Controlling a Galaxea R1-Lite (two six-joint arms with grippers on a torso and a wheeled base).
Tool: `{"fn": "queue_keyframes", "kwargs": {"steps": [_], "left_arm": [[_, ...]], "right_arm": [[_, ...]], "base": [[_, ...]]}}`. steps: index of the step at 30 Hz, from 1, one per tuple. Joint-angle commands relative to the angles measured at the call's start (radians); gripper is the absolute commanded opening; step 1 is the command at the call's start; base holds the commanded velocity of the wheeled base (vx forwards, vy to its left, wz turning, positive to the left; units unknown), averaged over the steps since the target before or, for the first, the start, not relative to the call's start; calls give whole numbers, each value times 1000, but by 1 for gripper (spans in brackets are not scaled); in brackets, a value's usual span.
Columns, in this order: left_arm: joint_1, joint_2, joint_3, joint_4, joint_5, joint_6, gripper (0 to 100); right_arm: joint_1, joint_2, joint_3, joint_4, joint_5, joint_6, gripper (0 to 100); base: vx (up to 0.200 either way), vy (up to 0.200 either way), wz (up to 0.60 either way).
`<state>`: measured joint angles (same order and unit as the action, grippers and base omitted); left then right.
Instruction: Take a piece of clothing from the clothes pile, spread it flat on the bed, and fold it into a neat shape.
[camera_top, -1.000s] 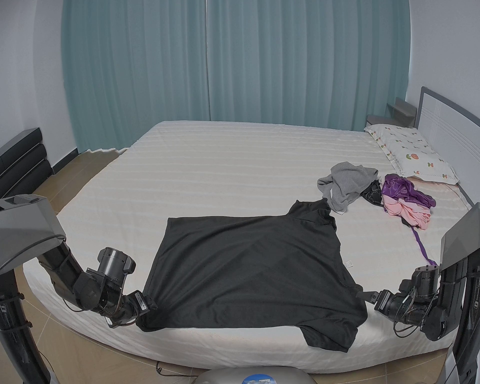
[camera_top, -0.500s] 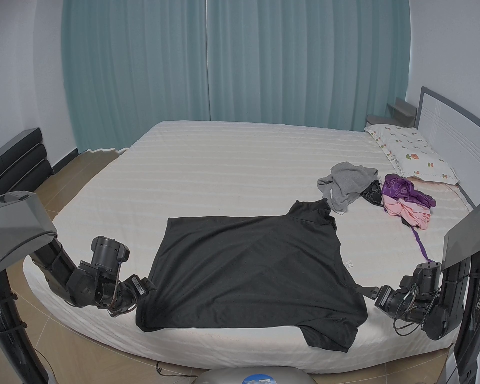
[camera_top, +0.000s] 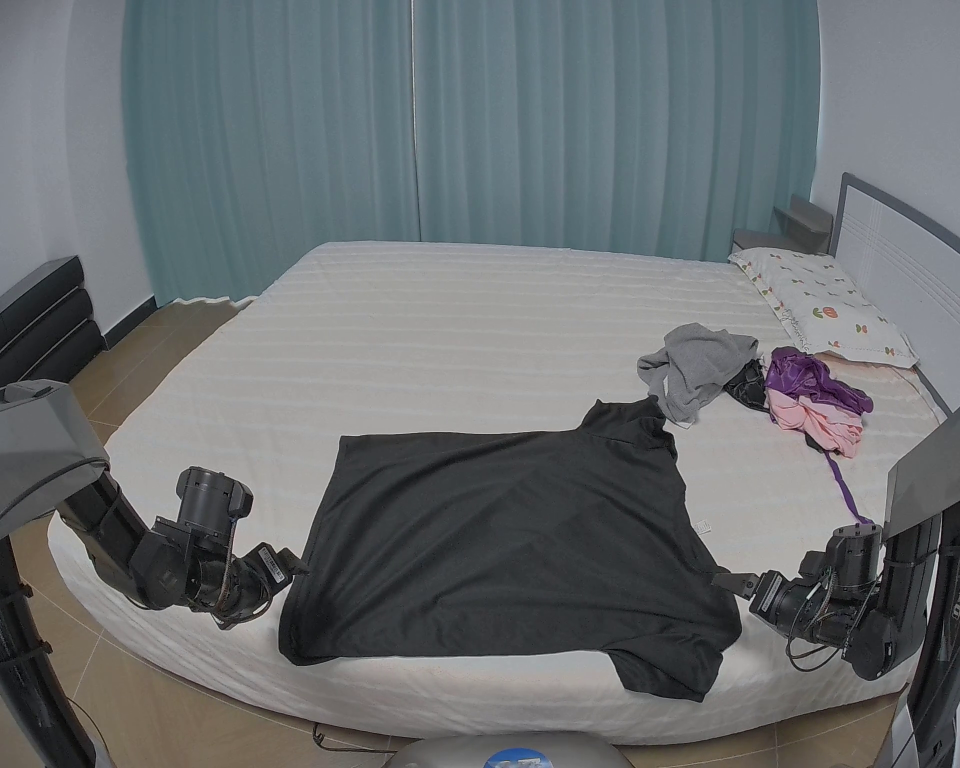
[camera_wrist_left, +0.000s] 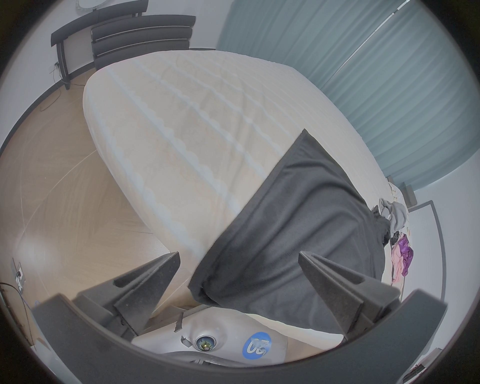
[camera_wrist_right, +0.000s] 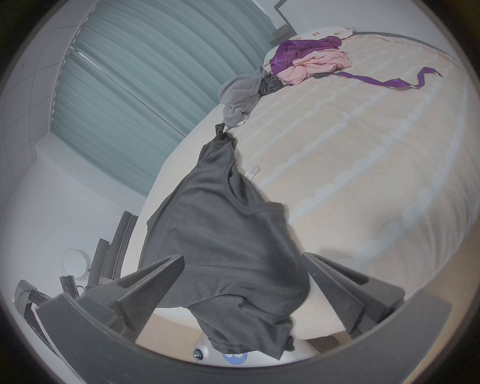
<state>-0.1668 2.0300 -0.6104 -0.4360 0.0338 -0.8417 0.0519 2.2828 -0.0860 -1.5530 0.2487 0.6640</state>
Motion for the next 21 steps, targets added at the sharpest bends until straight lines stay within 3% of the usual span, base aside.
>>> {"fn": "queue_keyframes", "kwargs": {"steps": [1,6,11,21], "left_arm": [[0,-2,0,-1,0,-2,100],[0,-2,0,-3,-5,0,100],[20,-27,3,-6,-88,-4,100],[15,-24,14,-35,-91,-2,100]], "right_arm": [[0,3,0,-13,1,0,100],[0,3,0,-13,1,3,100],[0,0,-1,-13,0,23,100],[0,3,-9,-13,0,29,100]], "base": [[0,0,0],[0,0,0],[0,0,0],[0,0,0]]}}
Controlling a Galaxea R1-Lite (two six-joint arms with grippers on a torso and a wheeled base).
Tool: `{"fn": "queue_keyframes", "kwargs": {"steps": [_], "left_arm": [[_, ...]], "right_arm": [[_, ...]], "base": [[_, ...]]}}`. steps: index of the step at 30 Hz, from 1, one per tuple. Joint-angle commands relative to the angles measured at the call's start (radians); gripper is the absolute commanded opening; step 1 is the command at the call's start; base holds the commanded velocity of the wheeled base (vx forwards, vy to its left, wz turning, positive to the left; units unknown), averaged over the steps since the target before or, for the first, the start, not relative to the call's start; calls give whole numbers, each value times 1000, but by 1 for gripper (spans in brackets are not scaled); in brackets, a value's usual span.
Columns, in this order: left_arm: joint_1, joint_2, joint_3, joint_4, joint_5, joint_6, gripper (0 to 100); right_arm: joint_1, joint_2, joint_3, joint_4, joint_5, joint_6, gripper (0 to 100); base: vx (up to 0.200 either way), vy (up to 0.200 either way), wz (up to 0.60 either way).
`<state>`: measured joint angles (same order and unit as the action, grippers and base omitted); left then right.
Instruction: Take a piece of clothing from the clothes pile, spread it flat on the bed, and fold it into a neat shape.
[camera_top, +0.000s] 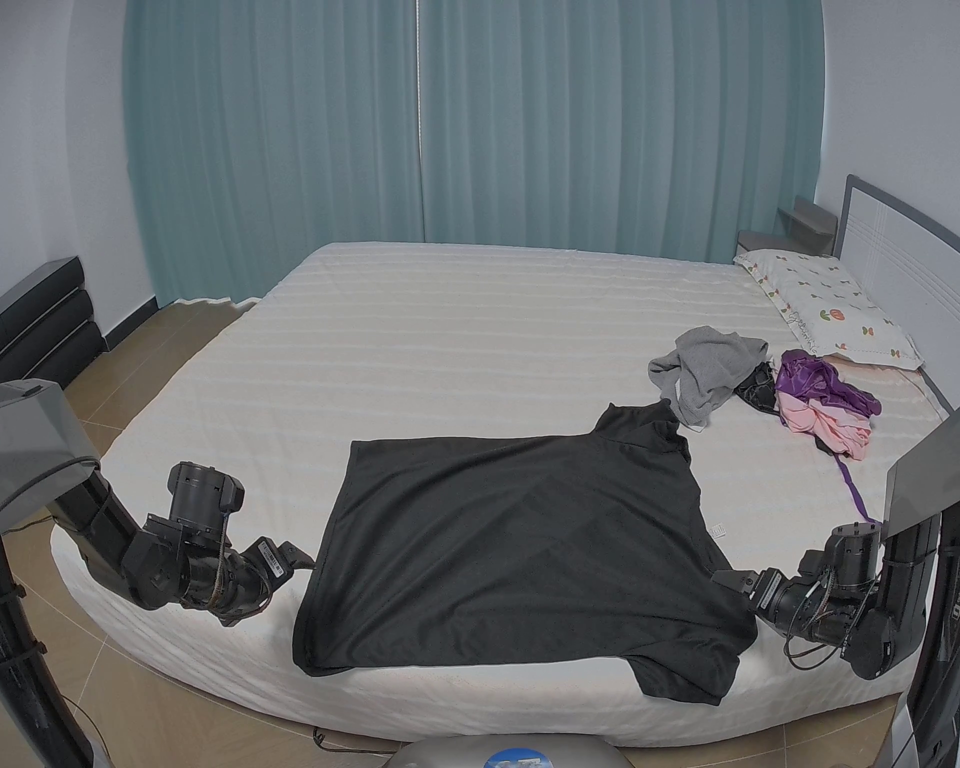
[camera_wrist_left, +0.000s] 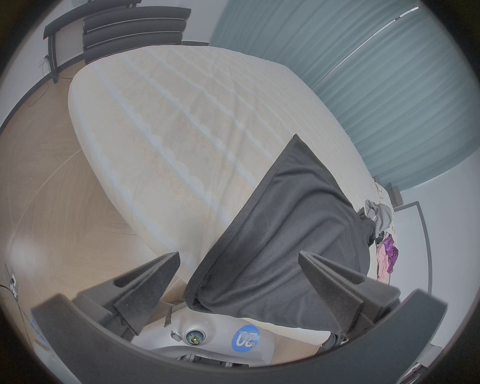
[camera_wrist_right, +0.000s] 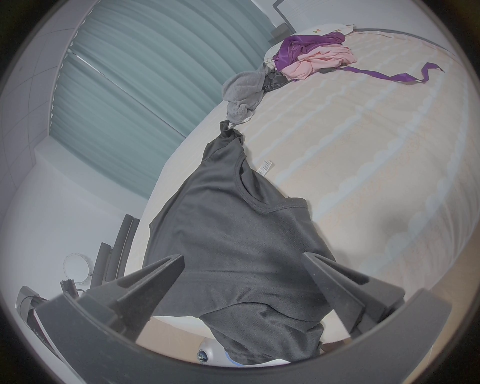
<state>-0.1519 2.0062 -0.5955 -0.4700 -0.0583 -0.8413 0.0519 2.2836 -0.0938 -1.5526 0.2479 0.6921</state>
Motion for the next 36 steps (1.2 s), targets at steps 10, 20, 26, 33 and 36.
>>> {"fn": "queue_keyframes", "kwargs": {"steps": [10,20,26,33,36], "left_arm": [[5,5,-13,8,0,-32,100],[8,5,-23,10,0,-32,100],[8,3,-20,4,2,-39,100],[8,-3,-23,-1,-2,-90,100],[5,3,-26,-2,0,-88,100]], "right_arm": [[2,5,-1,-14,1,3,100],[-1,0,-1,-14,1,3,100],[-6,-6,-7,-14,-1,6,100],[-14,-15,-15,-14,-6,17,100],[-15,-15,-17,-15,-10,17,100]], "base": [[0,100,0],[0,80,0],[0,0,0],[114,0,0],[200,0,0]]}}
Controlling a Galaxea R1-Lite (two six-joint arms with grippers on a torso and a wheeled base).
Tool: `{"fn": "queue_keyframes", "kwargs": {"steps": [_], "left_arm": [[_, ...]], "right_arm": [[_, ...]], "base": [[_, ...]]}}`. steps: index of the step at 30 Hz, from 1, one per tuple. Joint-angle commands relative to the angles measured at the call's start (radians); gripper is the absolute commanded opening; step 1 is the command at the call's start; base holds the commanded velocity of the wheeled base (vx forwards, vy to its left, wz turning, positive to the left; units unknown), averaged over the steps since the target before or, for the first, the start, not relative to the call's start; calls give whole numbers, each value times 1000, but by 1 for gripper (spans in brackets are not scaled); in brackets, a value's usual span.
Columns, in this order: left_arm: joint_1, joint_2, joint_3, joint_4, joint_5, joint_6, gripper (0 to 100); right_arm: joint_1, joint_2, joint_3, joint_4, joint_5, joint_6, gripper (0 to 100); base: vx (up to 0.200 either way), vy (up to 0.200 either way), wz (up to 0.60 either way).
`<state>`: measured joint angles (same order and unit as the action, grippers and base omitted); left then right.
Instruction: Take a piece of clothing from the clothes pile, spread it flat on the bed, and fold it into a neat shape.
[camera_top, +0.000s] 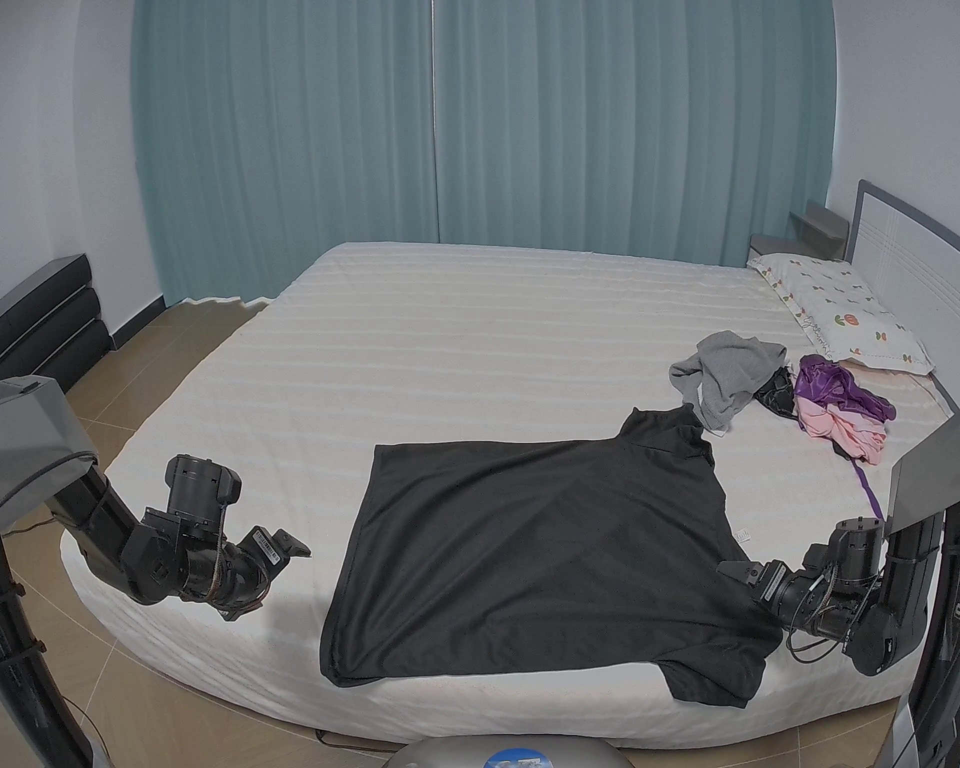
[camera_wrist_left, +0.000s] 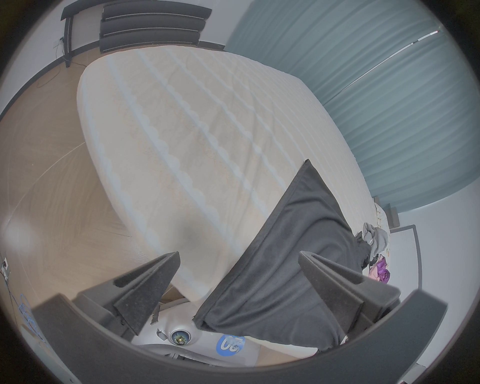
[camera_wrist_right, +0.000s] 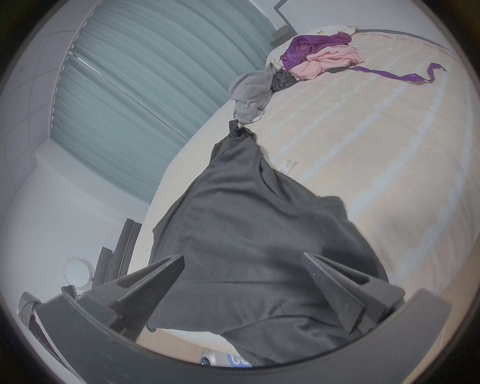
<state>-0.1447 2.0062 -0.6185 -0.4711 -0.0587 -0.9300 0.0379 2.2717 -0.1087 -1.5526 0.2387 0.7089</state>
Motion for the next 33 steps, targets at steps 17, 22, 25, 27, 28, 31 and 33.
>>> {"fn": "queue_keyframes", "kwargs": {"steps": [17,22,25,27,28,31,33], "left_arm": [[-6,55,-167,42,5,-12,100],[-12,166,-379,170,5,-10,100],[-32,269,-507,180,5,-10,100],[-32,321,-596,186,2,-12,100],[-32,339,-622,186,2,-13,100],[-35,413,-733,186,5,-10,100],[-38,485,-869,190,11,-6,100]], "right_arm": [[-55,-77,-19,-14,1,1,100],[-75,-64,-32,-14,2,1,100],[-93,-49,-39,-14,10,3,100],[-96,-41,-48,-14,11,18,100],[-98,-41,-51,-14,14,27,100],[-108,-49,-65,-12,22,60,100],[-139,-54,-74,-9,37,60,100]], "base": [[24,0,0],[0,0,0],[0,0,0],[0,0,0],[0,0,0],[0,0,0],[0,0,0]]}}
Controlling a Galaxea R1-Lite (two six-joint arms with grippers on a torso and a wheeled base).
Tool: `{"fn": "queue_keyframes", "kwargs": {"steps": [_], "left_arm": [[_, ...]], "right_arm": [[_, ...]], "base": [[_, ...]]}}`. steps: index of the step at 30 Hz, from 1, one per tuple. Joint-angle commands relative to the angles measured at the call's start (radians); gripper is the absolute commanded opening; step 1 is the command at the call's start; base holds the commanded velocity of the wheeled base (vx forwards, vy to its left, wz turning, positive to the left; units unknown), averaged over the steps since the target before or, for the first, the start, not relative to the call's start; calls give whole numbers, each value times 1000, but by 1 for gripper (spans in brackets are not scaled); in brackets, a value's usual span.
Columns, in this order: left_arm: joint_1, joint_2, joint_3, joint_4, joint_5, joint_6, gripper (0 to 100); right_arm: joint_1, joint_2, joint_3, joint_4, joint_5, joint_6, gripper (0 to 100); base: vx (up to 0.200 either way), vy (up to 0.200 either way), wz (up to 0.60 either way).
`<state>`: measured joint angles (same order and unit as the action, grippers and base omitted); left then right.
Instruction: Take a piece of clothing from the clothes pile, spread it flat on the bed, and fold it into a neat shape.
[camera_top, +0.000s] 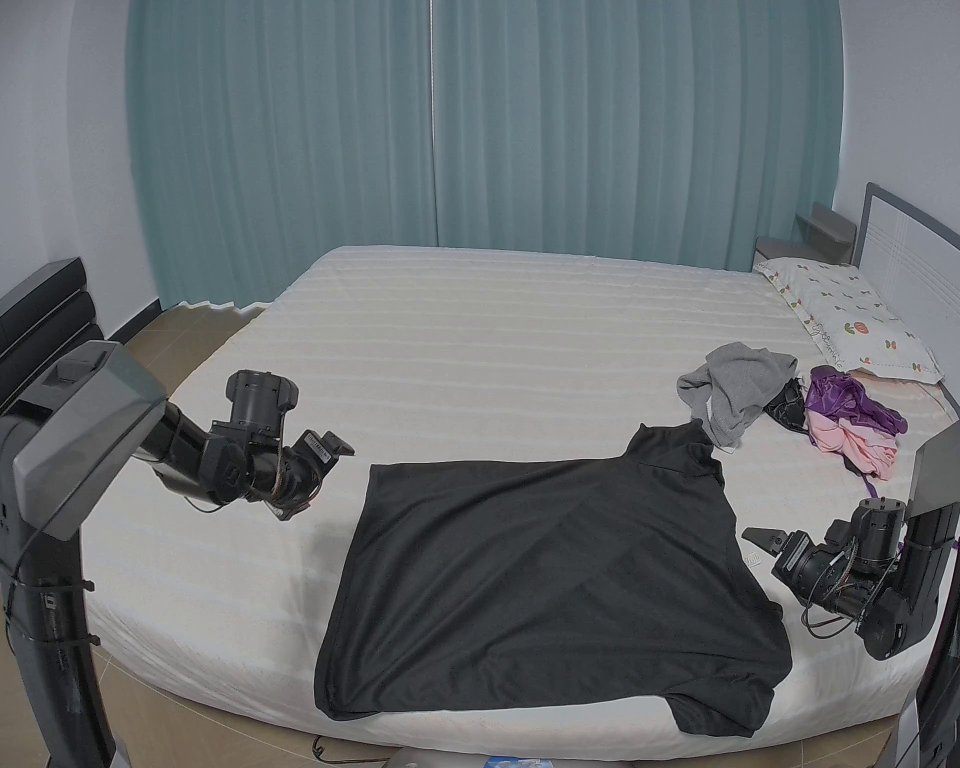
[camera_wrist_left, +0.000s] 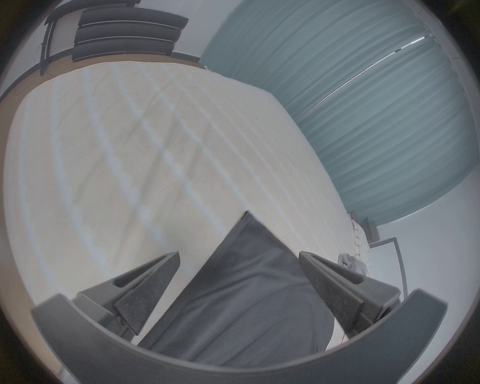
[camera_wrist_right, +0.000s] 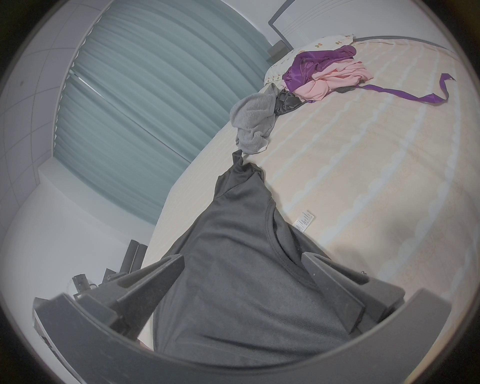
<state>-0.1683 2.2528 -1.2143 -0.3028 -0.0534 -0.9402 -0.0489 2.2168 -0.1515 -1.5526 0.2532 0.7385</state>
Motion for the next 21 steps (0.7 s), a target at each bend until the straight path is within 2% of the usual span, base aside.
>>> {"fn": "queue_keyframes", "kwargs": {"steps": [1,8,19,21], "left_arm": [[-14,248,-294,28,4,4,100],[-25,376,-556,96,4,3,100],[-25,504,-786,215,9,4,100],[-39,508,-786,225,9,8,100]], "right_arm": [[-57,3,-34,-9,28,30,100],[-66,26,-37,-9,54,36,100],[-55,47,-42,-9,63,39,100],[-54,58,-45,-11,63,39,100]], "base": [[0,0,0],[0,0,0],[0,0,0],[0,0,0]]}}
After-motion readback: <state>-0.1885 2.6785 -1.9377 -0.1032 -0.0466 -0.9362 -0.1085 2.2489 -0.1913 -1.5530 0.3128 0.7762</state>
